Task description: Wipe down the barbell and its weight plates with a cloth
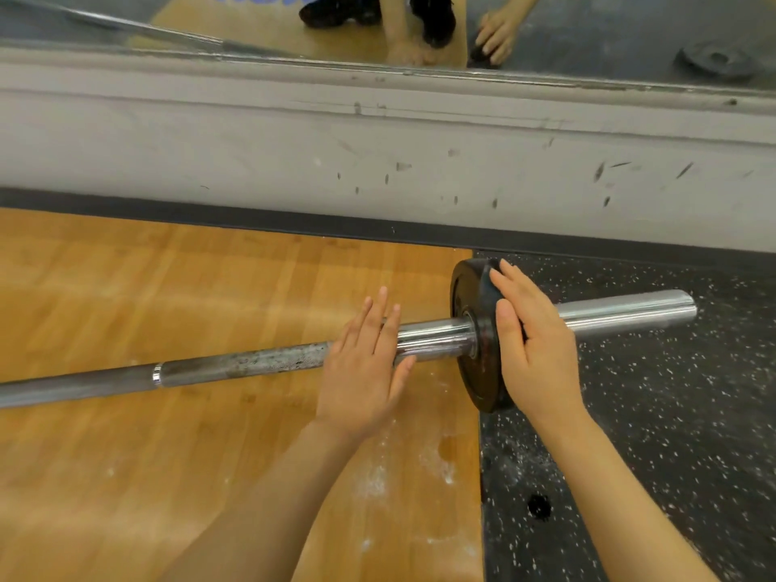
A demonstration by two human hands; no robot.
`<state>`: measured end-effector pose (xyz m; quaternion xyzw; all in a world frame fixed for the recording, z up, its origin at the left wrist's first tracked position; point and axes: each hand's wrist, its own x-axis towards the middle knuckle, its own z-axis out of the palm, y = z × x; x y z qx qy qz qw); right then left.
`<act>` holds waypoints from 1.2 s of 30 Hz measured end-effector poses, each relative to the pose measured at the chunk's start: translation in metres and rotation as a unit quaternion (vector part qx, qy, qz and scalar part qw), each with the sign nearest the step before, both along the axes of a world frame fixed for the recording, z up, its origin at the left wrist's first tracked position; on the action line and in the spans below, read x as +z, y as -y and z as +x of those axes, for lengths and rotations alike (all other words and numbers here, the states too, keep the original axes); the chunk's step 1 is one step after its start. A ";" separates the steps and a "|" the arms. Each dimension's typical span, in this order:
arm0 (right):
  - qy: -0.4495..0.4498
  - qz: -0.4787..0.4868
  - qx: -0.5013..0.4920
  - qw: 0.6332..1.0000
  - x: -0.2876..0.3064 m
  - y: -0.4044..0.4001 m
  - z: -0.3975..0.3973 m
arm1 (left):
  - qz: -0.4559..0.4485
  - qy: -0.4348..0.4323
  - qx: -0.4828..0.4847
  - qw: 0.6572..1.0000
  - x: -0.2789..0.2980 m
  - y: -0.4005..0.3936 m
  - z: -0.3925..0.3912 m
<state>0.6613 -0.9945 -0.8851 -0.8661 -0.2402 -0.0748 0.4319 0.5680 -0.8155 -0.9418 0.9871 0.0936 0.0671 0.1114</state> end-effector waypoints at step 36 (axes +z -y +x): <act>0.047 0.172 -0.179 0.968 -0.022 0.023 -0.023 | -0.015 -0.037 0.050 0.998 0.013 -0.004 0.020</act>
